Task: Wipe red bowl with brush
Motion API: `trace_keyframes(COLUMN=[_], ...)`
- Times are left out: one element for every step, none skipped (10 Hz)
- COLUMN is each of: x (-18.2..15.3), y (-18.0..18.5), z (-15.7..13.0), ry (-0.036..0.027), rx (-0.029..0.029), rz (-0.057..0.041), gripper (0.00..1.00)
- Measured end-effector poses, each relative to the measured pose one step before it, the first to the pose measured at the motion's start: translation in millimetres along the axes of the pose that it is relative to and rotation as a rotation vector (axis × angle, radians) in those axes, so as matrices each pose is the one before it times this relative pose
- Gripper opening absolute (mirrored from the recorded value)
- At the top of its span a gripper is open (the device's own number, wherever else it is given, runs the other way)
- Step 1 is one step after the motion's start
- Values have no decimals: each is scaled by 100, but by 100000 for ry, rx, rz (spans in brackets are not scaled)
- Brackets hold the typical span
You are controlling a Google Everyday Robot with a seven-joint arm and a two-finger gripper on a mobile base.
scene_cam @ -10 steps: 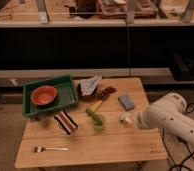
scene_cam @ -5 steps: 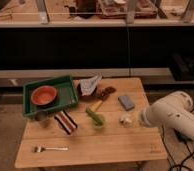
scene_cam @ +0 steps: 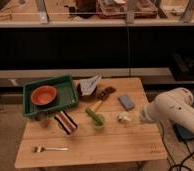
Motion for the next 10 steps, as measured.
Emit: trace_keyframes(x=[696,322,192,225,468,412,446,772,497,532], y=[52,213,102,105,-79,-195,-382,-748,-390,-379], z=[-830,-482,-148,-28,-500,-408,-360,-618,-486,-355], ry=[375,383,489,761,1314,1280,1444,3208,2951,2549], rx=[689,301,133,4,-198,22,170,540,470,683], rz=[-303,371,102,-61,-632,-774,-897,-1390,-905,-943], gripper=[0,0,0,0,0,0,0,0,0,0])
